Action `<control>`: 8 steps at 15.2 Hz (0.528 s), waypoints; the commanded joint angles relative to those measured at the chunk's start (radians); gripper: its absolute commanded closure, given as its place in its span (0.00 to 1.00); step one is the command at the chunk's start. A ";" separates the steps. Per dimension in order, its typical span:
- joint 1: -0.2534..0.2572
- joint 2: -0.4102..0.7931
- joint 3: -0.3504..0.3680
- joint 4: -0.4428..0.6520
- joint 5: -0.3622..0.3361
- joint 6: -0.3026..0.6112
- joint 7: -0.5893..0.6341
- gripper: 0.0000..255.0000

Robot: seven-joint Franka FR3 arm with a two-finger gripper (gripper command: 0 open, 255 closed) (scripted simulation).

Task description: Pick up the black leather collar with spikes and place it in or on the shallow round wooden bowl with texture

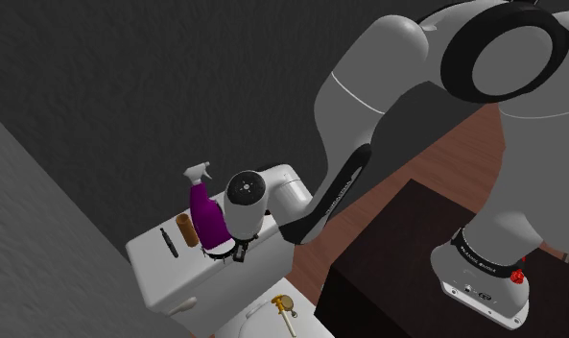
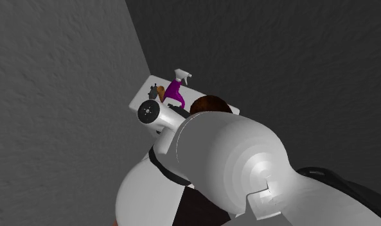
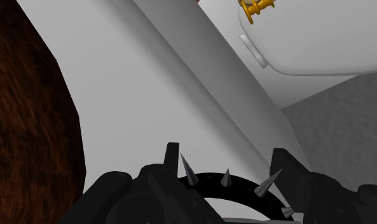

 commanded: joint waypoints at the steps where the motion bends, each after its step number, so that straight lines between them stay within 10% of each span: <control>1: 0.000 0.000 0.000 0.000 0.000 0.000 0.000 1.00; 8: -0.005 -0.012 0.007 -0.005 0.008 -0.007 -0.008 1.00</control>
